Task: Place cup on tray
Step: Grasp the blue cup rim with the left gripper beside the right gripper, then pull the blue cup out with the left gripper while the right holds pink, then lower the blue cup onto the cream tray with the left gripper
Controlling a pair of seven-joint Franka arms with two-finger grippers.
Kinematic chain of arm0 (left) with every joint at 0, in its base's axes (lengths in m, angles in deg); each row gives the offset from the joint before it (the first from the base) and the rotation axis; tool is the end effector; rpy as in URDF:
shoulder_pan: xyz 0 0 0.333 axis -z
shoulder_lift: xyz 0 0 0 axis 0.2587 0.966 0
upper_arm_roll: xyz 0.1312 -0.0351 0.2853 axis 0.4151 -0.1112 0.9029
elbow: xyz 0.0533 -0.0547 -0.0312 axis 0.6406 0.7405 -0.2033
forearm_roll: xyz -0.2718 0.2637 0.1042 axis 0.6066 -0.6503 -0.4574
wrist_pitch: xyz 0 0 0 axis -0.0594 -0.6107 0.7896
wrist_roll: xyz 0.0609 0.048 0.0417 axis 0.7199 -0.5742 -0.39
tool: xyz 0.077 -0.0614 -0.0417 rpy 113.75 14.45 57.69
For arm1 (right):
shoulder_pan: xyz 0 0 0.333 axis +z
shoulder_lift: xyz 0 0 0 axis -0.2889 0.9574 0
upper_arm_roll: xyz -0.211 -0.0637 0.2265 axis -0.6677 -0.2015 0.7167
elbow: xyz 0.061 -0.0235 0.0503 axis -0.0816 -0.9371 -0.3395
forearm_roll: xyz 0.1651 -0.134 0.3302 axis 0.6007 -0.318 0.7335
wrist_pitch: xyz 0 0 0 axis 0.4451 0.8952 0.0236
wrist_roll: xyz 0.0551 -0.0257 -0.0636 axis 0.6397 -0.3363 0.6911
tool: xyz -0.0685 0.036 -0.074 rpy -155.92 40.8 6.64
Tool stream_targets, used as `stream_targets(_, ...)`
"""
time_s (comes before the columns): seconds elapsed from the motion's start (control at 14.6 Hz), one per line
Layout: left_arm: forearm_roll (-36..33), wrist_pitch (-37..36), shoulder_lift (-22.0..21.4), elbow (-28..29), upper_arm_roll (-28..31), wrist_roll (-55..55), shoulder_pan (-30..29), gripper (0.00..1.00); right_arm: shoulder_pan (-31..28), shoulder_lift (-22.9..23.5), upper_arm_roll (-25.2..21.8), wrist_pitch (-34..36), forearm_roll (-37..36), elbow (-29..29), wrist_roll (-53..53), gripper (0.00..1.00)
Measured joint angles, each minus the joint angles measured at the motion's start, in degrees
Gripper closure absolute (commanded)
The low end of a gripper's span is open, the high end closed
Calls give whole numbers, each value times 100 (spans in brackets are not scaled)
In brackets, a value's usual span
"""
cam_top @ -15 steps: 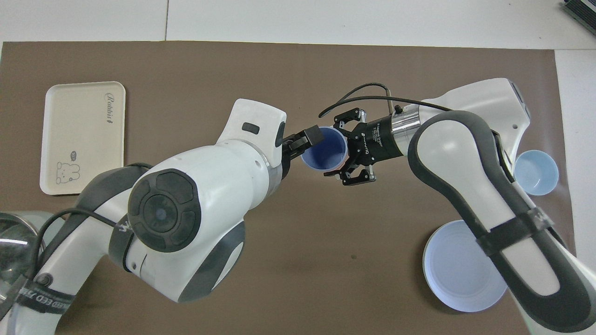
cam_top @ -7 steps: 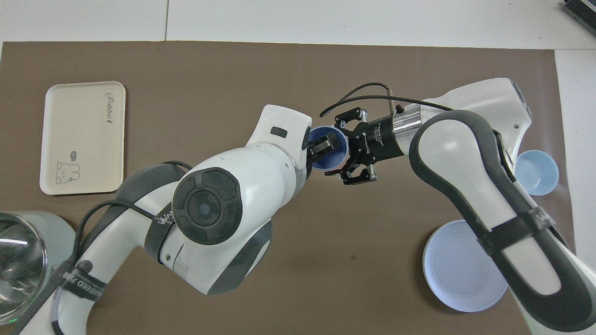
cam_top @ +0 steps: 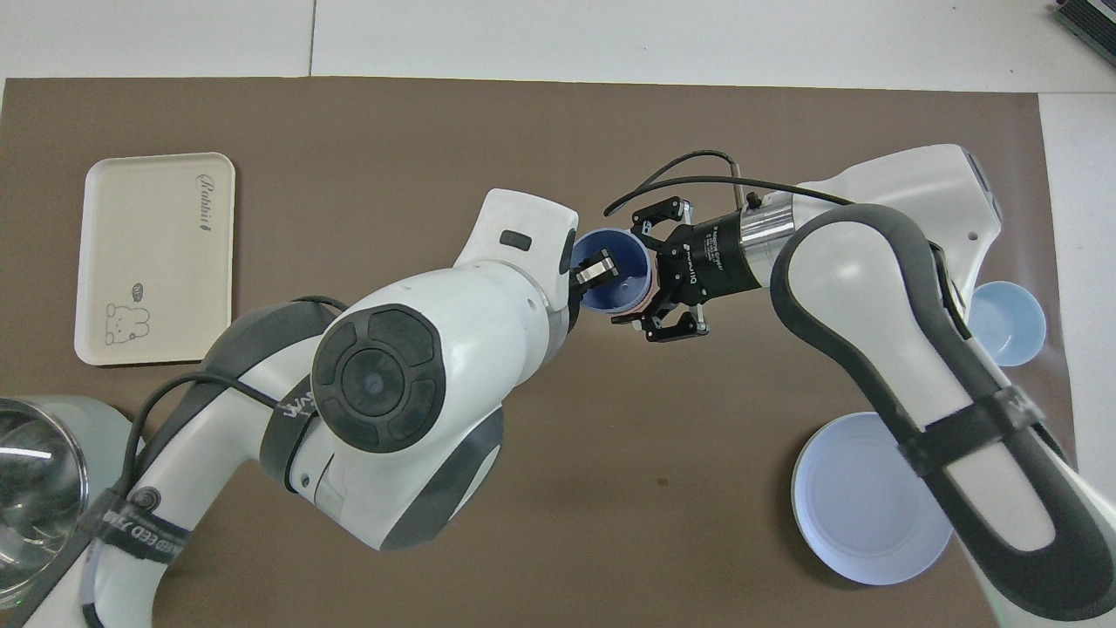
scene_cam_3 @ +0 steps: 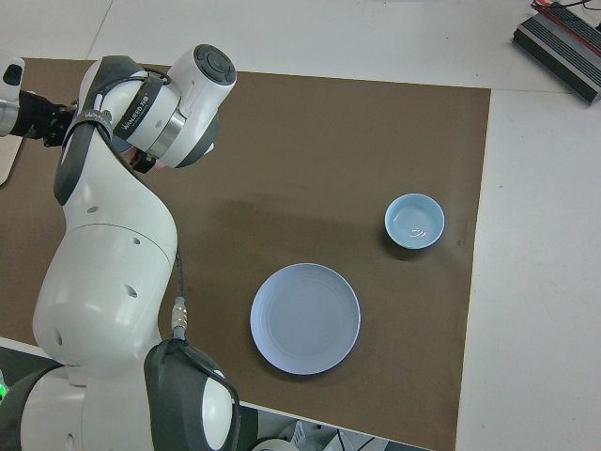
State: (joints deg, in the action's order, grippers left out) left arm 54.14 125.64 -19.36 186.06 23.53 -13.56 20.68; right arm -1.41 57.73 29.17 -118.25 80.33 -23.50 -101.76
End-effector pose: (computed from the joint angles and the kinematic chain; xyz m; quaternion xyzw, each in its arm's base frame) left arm 0.4835 -0.4099 0.5486 0.9527 0.1896 0.1191 0.2057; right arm 0.5955 0.2139 0.4379 -0.6665 0.6300 0.2981 0.2646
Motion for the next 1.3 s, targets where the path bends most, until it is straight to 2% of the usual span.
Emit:
stream_targets(0.41,0,-829,-3,-709,97,-10,-53,100,-85,-1,-89,-8,0,21,21,100)
stream_targets(0.55,0,-1224,-45,-938,134,-7,-228,100,-339,-2,-97,111,24,18,250,100)
stream_targets(0.75,-3,-1806,-193,-1121,180,172,-671,100,-897,20,-121,522,439,-50,633,100)
stream_targets(1.03,-4,-2265,-419,-1150,225,1098,-1657,100,-1465,220,-133,794,686,-130,964,100)
stream_targets(1.3,163,-2316,-459,-1001,255,2736,-3057,100,-2204,696,-139,1196,987,-135,1638,100)
